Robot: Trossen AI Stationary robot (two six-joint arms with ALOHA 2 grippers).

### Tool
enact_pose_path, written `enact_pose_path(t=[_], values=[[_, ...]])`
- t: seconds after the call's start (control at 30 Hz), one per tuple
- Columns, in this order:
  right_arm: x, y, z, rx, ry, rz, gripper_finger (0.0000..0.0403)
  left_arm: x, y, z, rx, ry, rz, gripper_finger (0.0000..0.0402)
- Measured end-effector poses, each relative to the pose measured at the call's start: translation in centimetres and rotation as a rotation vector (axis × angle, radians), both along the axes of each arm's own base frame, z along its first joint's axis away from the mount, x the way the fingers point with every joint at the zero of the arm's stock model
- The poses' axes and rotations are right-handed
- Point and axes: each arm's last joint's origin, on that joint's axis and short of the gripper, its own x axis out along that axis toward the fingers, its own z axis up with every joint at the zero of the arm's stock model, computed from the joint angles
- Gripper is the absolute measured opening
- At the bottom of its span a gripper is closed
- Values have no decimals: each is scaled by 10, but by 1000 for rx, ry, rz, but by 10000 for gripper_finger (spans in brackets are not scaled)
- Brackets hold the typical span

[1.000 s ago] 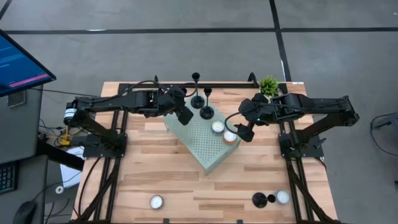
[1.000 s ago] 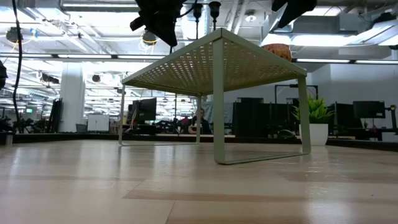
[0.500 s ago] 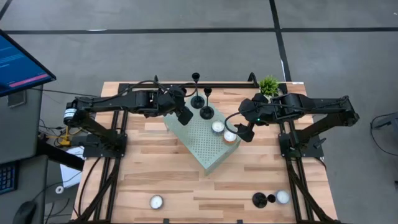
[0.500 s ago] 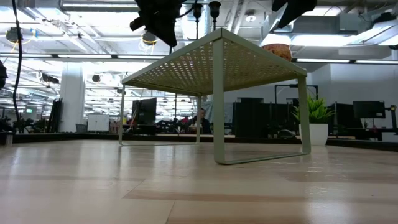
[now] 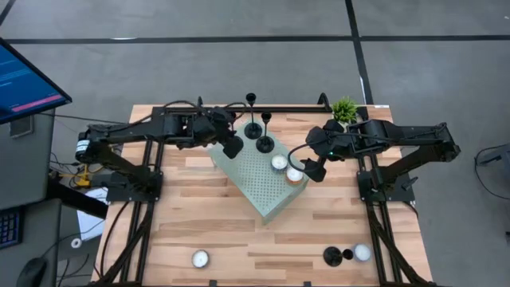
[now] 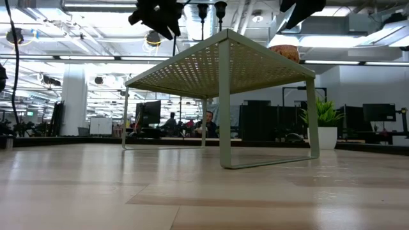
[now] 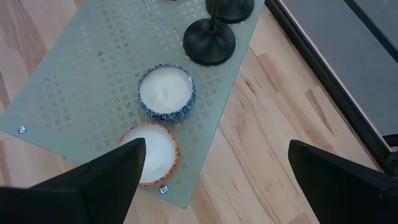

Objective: Pick & Place candle stick holders
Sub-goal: Put the black candle holder on the shelf

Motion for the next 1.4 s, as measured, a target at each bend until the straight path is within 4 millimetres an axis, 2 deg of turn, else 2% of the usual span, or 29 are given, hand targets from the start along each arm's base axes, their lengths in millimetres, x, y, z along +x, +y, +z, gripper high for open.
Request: enact_pose_path(t=[0.2,0.4,0.53,0.63,0.83,0.97,1.17,1.3,1.4], values=[[0,0,0,-2,1,4,384,-10,-2,6,-10,-26,-19,171],[-2,1,-1,19,27,10,384,-31,-8,10,-159,-34,-129,186],[-13,4,-8,169,148,8,384,-54,-14,13,-320,-48,-208,186],[-23,13,-12,304,255,17,384,-73,-18,16,-431,-65,-220,183],[-42,57,-14,364,358,79,384,-109,-21,28,-480,-177,-231,175],[-58,88,-20,407,427,81,384,-122,-22,32,-477,-217,-241,175],[-84,140,-37,521,459,145,384,-129,-23,34,-411,-212,-287,175],[-103,161,-44,537,431,97,384,-127,-22,33,-366,-186,-312,175],[-104,177,-49,538,370,122,384,-123,-22,32,-365,-173,-311,175]])
